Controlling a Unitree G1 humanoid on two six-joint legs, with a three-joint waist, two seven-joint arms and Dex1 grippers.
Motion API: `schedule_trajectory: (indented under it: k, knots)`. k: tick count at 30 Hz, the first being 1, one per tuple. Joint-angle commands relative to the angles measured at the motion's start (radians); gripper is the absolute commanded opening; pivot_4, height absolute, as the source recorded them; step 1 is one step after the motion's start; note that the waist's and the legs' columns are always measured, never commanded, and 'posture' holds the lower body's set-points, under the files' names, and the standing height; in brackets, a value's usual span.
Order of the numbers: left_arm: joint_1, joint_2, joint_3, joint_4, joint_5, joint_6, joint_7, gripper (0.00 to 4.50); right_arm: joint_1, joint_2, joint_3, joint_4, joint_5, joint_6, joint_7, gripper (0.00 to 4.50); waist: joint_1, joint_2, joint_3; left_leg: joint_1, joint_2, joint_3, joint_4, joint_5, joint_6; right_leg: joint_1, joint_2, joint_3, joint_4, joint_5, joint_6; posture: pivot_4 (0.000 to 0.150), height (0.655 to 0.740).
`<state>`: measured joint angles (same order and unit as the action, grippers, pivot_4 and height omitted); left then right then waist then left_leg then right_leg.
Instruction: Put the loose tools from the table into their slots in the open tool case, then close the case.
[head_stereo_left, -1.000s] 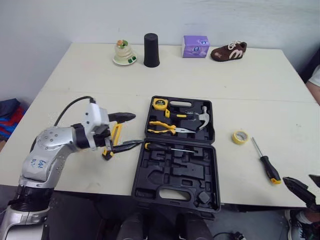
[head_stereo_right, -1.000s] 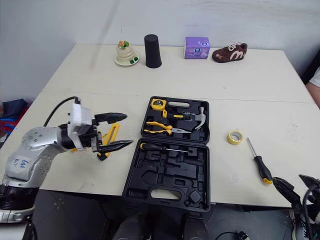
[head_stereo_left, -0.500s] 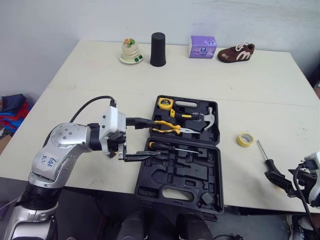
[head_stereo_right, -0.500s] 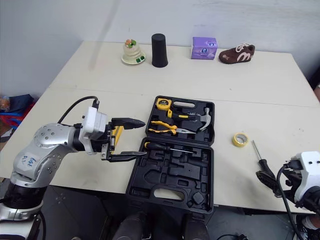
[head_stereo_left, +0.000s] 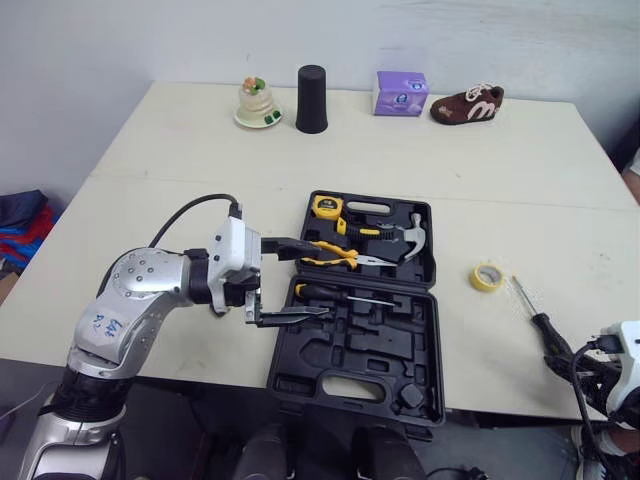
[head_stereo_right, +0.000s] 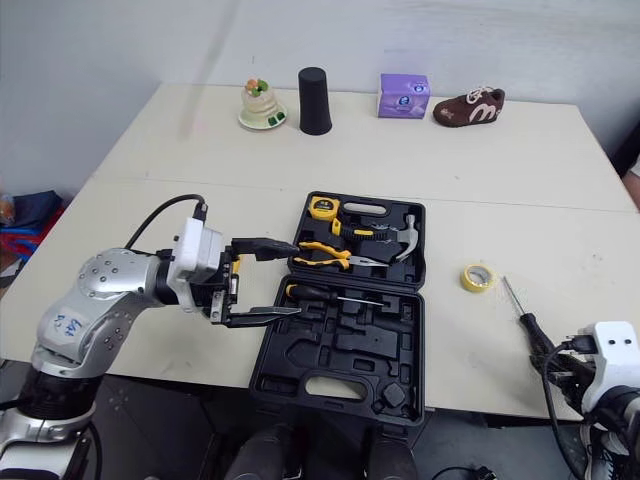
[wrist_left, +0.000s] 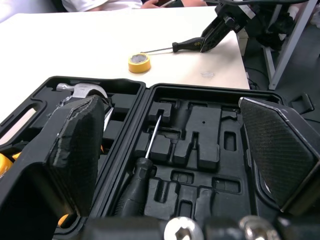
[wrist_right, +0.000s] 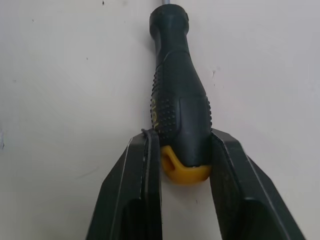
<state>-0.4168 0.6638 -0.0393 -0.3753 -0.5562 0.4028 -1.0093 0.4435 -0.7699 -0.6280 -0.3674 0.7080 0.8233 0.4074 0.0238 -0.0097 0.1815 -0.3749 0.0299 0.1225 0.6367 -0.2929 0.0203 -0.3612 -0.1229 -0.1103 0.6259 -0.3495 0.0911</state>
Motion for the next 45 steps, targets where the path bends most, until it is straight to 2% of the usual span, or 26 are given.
schedule_trajectory:
  k: [1, 6, 8, 10, 14, 17, 22, 23, 26, 30, 32, 34, 37, 45]
  knots:
    - [-0.014, -0.011, 0.009, -0.014, 0.005, -0.031, -0.002, 4.5, -0.023, 0.063, -0.028, 0.023, -0.044, -0.116, 0.019, 0.88, 0.0, 0.0, 0.0, 0.0, 0.0, 0.0, 0.0, 0.0, 0.0, 0.0, 0.0, 0.0, 0.0, 0.0, 0.0, 0.15, 0.738]
    - [-0.019, -0.015, 0.01, -0.009, 0.009, -0.04, -0.013, 4.5, -0.028, 0.068, -0.036, 0.016, -0.119, -0.232, 0.076, 0.88, -0.001, 0.0, 0.0, 0.0, 0.0, 0.001, 0.0, 0.0, 0.0, 0.0, 0.0, 0.001, 0.0, 0.0, 0.0, 0.15, 0.738]
    - [-0.023, -0.008, 0.014, -0.001, 0.001, -0.042, -0.035, 4.5, -0.055, 0.012, -0.053, -0.034, -0.143, -0.292, 0.132, 0.88, -0.003, 0.001, 0.0, 0.0, 0.0, 0.001, 0.0, 0.0, 0.0, 0.0, 0.001, 0.001, 0.0, 0.0, 0.0, 0.15, 0.738]
    - [-0.021, 0.007, 0.019, 0.004, -0.026, -0.011, -0.062, 4.5, -0.076, -0.038, -0.056, -0.068, -0.131, -0.263, 0.166, 0.88, -0.007, 0.001, 0.0, 0.001, 0.0, 0.002, 0.0, 0.0, 0.0, -0.001, 0.002, 0.003, 0.001, 0.0, 0.0, 0.15, 0.738]
    - [0.011, 0.058, 0.037, 0.035, 0.001, -0.085, -0.153, 4.5, -0.158, -0.234, 0.009, -0.161, -0.06, -0.17, 0.329, 0.88, -0.011, 0.001, 0.0, 0.001, 0.003, 0.001, 0.0, 0.0, -0.002, 0.0, 0.006, 0.004, 0.0, 0.0, 0.0, 0.15, 0.738]
    - [0.027, 0.089, 0.054, 0.057, 0.007, -0.108, -0.186, 4.5, -0.263, -0.359, 0.086, -0.199, 0.001, -0.088, 0.402, 0.88, -0.011, 0.0, 0.0, 0.001, 0.005, 0.0, 0.0, 0.0, -0.004, -0.001, 0.007, 0.003, 0.0, -0.001, -0.001, 0.15, 0.738]
    - [0.073, 0.096, 0.084, 0.099, 0.064, -0.2, -0.175, 4.5, -0.543, -0.545, 0.348, -0.277, 0.087, 0.03, 0.495, 0.88, -0.015, 0.0, 0.001, 0.0, 0.005, -0.001, 0.0, 0.0, -0.003, -0.001, 0.005, 0.003, -0.001, -0.001, -0.002, 0.15, 0.738]
    - [0.086, 0.098, 0.09, 0.106, 0.067, -0.207, -0.176, 4.5, -0.609, -0.544, 0.392, -0.287, 0.119, 0.064, 0.49, 0.88, -0.016, 0.0, 0.001, 0.0, 0.005, -0.001, 0.0, 0.0, -0.003, -0.001, 0.005, 0.003, -0.001, -0.001, -0.002, 0.15, 0.738]
    - [0.138, 0.106, 0.11, 0.127, 0.07, -0.221, -0.18, 4.5, -0.798, -0.523, 0.571, -0.317, 0.094, 0.131, 0.481, 0.88, -0.022, -0.002, 0.002, -0.002, 0.005, -0.002, 0.001, -0.001, -0.003, -0.001, 0.005, 0.002, -0.002, -0.001, -0.002, 0.15, 0.738]
    - [0.174, 0.11, 0.125, 0.148, 0.083, -0.238, -0.17, 4.5, -0.944, -0.449, 0.731, -0.353, 0.065, 0.233, 0.429, 0.88, -0.027, -0.002, 0.002, -0.004, 0.005, -0.002, 0.004, -0.001, -0.003, -0.003, 0.004, 0.001, -0.002, -0.001, -0.002, 0.15, 0.738]
    - [0.185, 0.103, 0.131, 0.157, 0.091, -0.246, -0.157, 4.5, -1.0, -0.4, 0.828, -0.368, 0.016, 0.276, 0.393, 0.88, -0.028, -0.002, 0.002, -0.014, 0.005, -0.003, 0.01, -0.002, -0.002, -0.012, 0.003, 0.0, 0.003, -0.001, -0.002, 0.15, 0.738]
    - [0.195, 0.102, 0.131, 0.157, 0.092, -0.247, -0.155, 4.5, -1.033, -0.381, 0.896, -0.365, -0.041, 0.301, 0.371, 0.88, -0.029, -0.002, 0.002, -0.017, 0.006, -0.003, 0.013, -0.002, -0.002, -0.015, 0.003, 0.0, 0.004, -0.001, -0.002, 0.15, 0.738]
    - [0.208, 0.111, 0.127, 0.148, 0.092, -0.24, -0.158, 4.5, -1.044, -0.434, 0.985, -0.362, -0.166, 0.259, 0.392, 0.88, -0.025, -0.002, 0.002, -0.018, 0.005, -0.002, 0.014, -0.001, -0.002, -0.015, 0.001, -0.001, 0.004, -0.001, -0.002, 0.15, 0.738]
    - [0.236, 0.112, 0.123, 0.134, 0.092, -0.23, -0.149, 4.5, -1.03, -0.426, 1.027, -0.335, -0.268, 0.233, 0.439, 0.88, -0.031, -0.002, 0.002, -0.017, 0.002, -0.002, 0.013, -0.002, 0.0, -0.015, -0.002, -0.003, 0.005, 0.0, -0.002, 0.15, 0.738]
